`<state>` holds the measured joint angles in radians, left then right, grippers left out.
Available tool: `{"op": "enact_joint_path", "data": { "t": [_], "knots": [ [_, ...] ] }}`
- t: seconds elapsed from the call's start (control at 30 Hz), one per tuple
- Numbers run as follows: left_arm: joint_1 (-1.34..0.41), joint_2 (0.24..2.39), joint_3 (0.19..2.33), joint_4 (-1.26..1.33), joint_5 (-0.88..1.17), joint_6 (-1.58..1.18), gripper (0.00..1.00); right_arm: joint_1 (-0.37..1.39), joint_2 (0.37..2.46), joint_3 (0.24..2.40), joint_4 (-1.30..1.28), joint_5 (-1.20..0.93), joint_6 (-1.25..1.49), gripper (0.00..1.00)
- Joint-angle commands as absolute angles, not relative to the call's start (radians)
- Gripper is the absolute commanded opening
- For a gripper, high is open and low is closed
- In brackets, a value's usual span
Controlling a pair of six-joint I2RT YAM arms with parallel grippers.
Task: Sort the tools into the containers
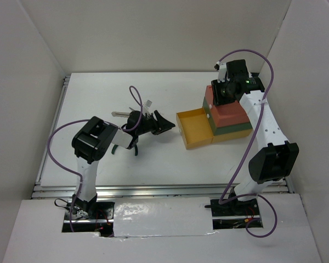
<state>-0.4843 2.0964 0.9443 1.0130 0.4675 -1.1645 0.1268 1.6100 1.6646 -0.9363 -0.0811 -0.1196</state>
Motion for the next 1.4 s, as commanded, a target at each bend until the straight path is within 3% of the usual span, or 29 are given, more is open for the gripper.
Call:
{"op": "enact_joint_path", "data": {
  "t": [0.0,0.07,0.1,0.17,0.2,0.23,0.33,0.47,0.5,0.53,0.6,0.8,1.07,1.37],
  "knots": [
    [-0.453,1.982,0.913,0.988,0.531,-1.062,0.58,0.127,1.674,1.640,-1.008,-0.029,-0.114,0.42],
    [-0.425,1.900,0.933,0.874,0.583,-0.975,0.54,0.127,1.672,1.646,-1.009,-0.032,-0.113,0.43],
    [-0.413,1.875,0.987,0.675,0.598,-0.925,0.54,0.127,1.672,1.651,-1.011,-0.034,-0.115,0.44],
    [-0.377,1.815,1.097,0.355,0.586,-0.679,0.48,0.127,1.664,1.670,-1.012,-0.037,-0.112,0.53],
    [-0.362,1.807,1.244,-0.045,0.543,-0.573,0.44,0.129,1.661,1.686,-1.019,-0.041,-0.112,0.60],
    [-0.354,1.802,1.312,-0.166,0.502,-0.399,0.38,0.127,1.661,1.693,-1.022,-0.043,-0.107,0.65],
    [-0.315,1.758,1.454,-0.553,0.274,-0.218,0.33,0.127,1.649,1.715,-1.025,-0.052,-0.098,0.83],
    [-0.184,1.556,1.249,-0.589,0.131,-0.213,0.43,0.127,1.634,1.729,-1.022,-0.067,-0.094,0.87],
    [-0.148,1.524,1.221,-0.595,0.095,-0.198,0.63,0.129,1.628,1.726,-1.019,-0.066,-0.092,0.87],
    [-0.138,1.455,1.194,-0.607,0.066,-0.195,0.71,0.127,1.625,1.724,-1.016,-0.066,-0.092,0.87],
    [-0.104,1.396,1.115,-0.626,0.045,-0.170,0.77,0.127,1.611,1.715,-1.012,-0.071,-0.092,0.88],
    [-0.063,1.259,0.963,-0.667,-0.031,-0.189,0.70,0.123,1.575,1.695,-0.985,-0.067,-0.095,0.88],
    [-0.095,1.362,0.950,-0.649,-0.135,-0.198,0.66,0.110,1.559,1.695,-0.980,-0.074,-0.087,0.89],
    [-0.173,1.410,0.927,-0.585,-0.034,-0.218,0.62,0.100,1.551,1.683,-0.979,-0.069,-0.092,0.88]
  ]
}}
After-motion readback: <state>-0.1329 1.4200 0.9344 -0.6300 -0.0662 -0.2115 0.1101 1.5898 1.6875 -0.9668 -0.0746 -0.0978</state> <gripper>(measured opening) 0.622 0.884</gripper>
